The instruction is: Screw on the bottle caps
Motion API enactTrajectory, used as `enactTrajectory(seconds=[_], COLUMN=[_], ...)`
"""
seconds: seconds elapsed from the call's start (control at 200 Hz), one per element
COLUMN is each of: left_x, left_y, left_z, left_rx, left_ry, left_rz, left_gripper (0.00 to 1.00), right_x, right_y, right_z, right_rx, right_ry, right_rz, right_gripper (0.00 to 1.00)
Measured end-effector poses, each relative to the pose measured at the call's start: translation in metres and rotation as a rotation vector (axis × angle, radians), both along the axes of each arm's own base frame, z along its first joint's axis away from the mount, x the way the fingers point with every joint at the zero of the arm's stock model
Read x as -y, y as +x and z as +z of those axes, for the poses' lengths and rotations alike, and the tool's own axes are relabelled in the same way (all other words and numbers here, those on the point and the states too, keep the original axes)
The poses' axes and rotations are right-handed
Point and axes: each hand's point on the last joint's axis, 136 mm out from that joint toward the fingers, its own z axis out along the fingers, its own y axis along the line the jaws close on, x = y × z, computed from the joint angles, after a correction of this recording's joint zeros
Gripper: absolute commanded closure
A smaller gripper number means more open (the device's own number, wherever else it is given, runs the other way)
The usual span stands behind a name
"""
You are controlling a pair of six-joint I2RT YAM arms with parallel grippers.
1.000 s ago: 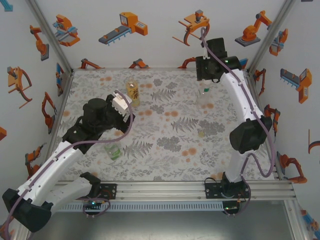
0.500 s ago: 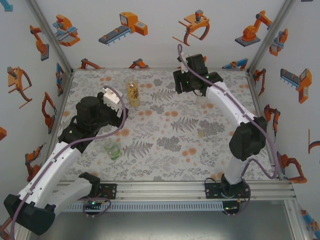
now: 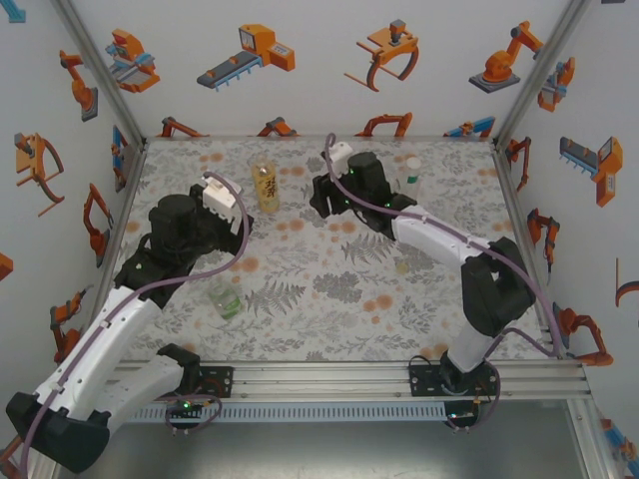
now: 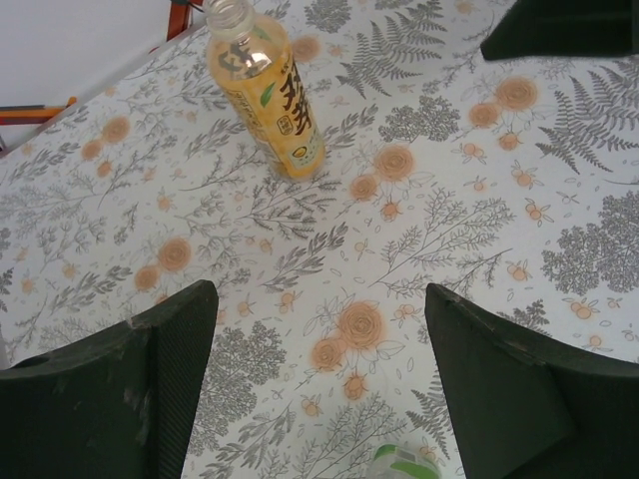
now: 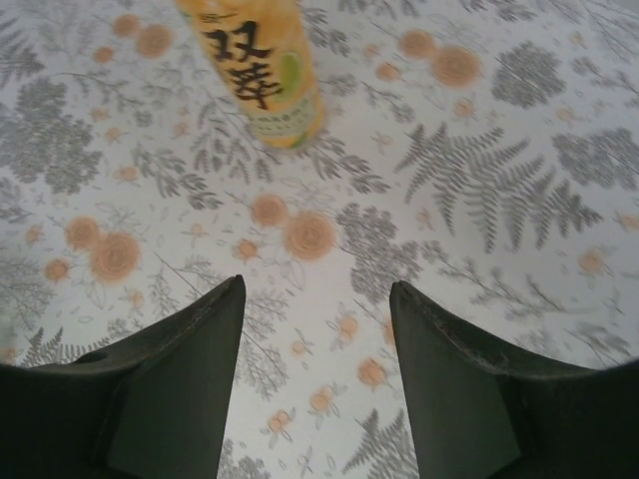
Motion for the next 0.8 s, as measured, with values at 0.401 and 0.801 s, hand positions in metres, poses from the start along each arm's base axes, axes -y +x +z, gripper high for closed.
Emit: enactTrajectory(seconds=[0.401, 0.801], left_x=[-0.01, -0.014], left_y=[-0.003, -0.003], left_z=[0.005, 0.009], left_rx=[0.028, 0.042], left_ry=[0.003, 0.003], left_rz=[0.04, 0.061], left_gripper=[0.22, 0.21], right_x=[-0.048, -0.1], right_y=[-0.109, -0.209], right_z=[-0.033, -0.029], right_rx=[0.105, 0.243], right_ry=[0.193, 0.335], right_rz=[0.442, 0.787], right_gripper=[0.43, 0.33])
